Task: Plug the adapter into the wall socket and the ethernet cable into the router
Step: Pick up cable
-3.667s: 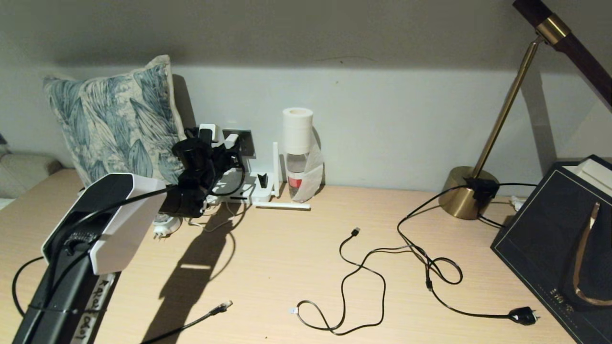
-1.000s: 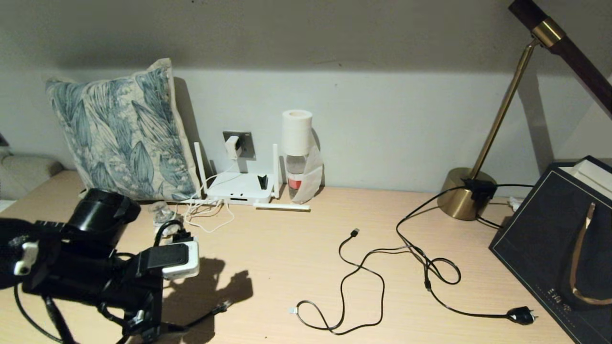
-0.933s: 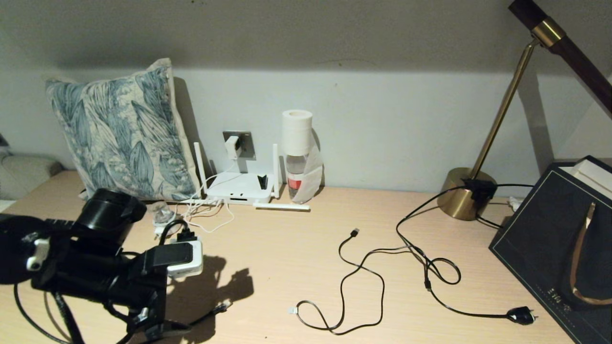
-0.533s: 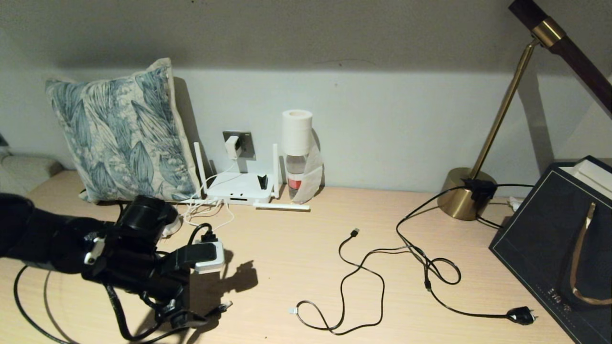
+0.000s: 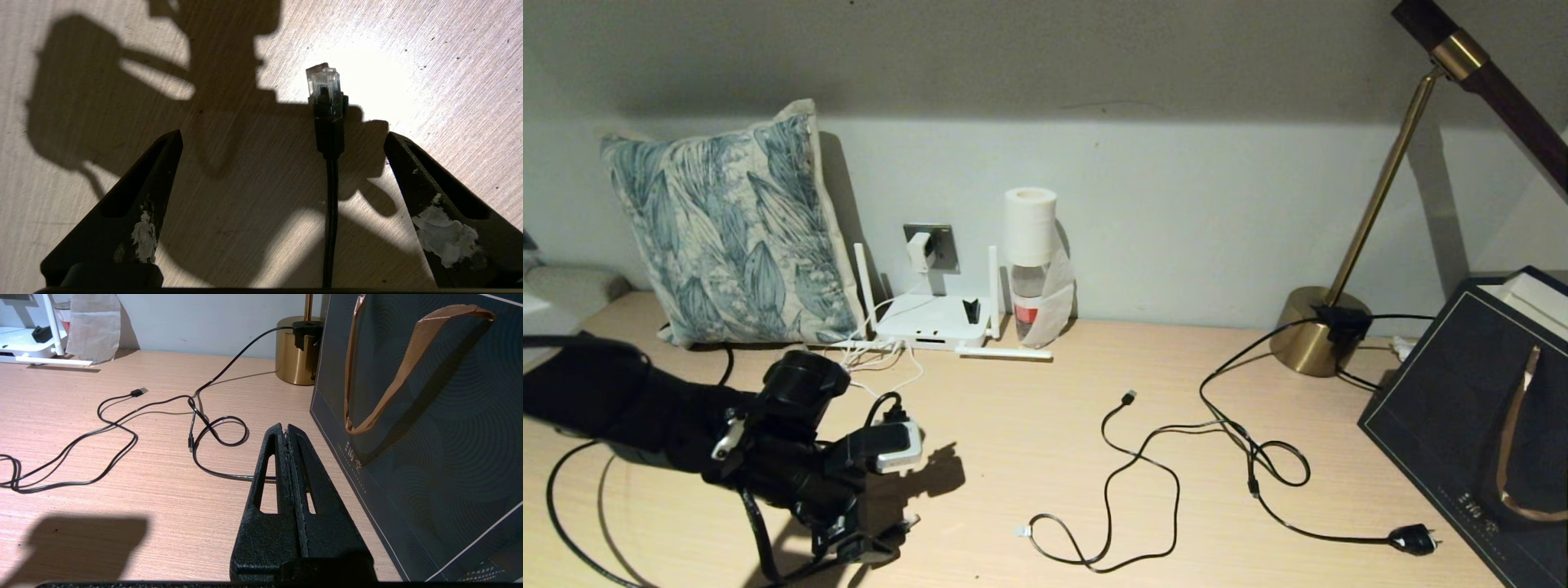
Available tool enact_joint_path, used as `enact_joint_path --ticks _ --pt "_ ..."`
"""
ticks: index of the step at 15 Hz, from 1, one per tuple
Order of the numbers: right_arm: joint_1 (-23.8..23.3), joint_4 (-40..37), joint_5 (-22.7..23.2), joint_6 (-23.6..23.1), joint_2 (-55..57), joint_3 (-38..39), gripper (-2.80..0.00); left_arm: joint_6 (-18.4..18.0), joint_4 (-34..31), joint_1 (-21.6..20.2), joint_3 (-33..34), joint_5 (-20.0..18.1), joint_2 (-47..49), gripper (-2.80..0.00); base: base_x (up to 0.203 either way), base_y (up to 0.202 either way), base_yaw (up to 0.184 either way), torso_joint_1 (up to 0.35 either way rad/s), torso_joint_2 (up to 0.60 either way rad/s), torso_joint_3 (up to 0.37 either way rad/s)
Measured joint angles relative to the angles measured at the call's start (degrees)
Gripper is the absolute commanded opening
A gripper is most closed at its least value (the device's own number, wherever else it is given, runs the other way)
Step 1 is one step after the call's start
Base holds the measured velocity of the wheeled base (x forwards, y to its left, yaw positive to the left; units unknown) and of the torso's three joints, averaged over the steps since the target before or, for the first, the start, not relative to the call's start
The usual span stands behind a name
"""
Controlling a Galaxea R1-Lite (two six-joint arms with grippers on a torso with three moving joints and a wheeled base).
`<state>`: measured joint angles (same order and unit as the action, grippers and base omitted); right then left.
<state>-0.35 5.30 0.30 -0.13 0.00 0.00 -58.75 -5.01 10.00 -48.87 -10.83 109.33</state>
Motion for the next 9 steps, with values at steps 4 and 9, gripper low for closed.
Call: enact_joint_path --ticks 4,9 --pt "0.0 0.0 0.0 0.0 0.0 0.0 -2.80 0.0 0.1 0.1 -0.1 0.0 1.1 0.00 0.000 0.000 0.000 0.000 0.00 0.000" --pt "0.0 0.0 0.0 0.0 0.0 0.0 -2.80 0.0 1.3 0.1 -0.3 -0.2 1.9 -2.80 0.000 0.000 0.000 0.000 0.00 0.000"
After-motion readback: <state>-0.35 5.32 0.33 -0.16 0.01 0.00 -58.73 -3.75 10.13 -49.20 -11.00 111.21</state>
